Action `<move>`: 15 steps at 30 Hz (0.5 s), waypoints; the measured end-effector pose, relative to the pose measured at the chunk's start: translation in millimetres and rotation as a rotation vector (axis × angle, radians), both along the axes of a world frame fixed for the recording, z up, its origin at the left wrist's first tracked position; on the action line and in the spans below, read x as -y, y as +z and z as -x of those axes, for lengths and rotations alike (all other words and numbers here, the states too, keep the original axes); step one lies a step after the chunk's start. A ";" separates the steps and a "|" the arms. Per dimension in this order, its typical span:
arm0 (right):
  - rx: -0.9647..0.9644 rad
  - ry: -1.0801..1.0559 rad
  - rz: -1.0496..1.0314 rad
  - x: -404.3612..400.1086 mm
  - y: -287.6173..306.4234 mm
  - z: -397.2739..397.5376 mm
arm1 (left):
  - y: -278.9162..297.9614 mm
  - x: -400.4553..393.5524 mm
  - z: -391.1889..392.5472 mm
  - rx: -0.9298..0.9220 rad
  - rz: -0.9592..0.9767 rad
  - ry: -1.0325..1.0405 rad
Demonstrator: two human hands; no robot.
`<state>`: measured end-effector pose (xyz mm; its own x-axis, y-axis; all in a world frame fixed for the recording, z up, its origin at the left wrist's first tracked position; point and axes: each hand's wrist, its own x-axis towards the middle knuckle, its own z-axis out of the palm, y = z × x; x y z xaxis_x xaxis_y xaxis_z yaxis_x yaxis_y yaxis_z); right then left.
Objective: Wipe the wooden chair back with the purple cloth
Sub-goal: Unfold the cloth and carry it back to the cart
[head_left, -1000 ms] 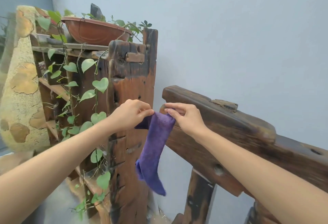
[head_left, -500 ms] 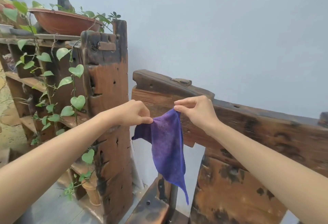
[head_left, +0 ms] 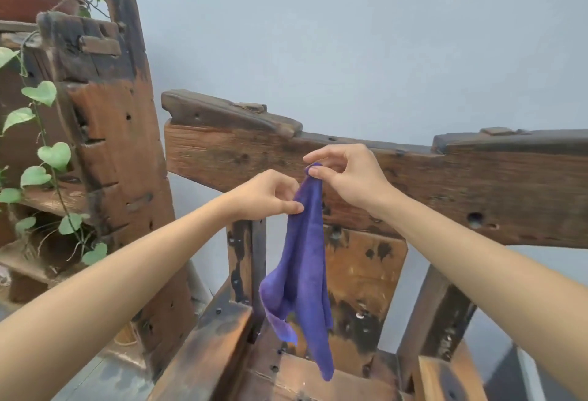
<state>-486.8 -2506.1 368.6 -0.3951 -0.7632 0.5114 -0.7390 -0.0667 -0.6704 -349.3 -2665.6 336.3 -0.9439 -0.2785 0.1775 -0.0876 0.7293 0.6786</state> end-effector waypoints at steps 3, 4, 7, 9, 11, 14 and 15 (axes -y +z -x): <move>0.000 -0.023 0.025 -27.4 6.3 7.3 | -23.3 -14.2 6.5 0.078 0.031 -0.065; 0.002 -0.033 0.028 -36.5 8.1 10.6 | -30.4 -18.0 8.5 0.083 0.045 -0.077; 0.015 -0.108 0.077 -59.9 14.9 20.2 | -45.5 -23.6 9.4 0.083 0.038 -0.098; 0.063 -0.158 0.131 -76.4 21.4 25.3 | -53.9 -25.2 11.7 0.091 0.004 -0.126; 0.085 -0.181 0.160 -93.6 29.2 29.3 | -60.4 -28.3 22.3 0.080 -0.075 -0.133; 0.080 -0.205 0.154 -114.4 37.8 27.8 | -62.7 -47.8 46.1 0.088 -0.237 -0.170; 0.081 -0.209 0.152 -118.0 39.2 25.3 | -63.1 -56.2 52.7 0.083 -0.263 -0.211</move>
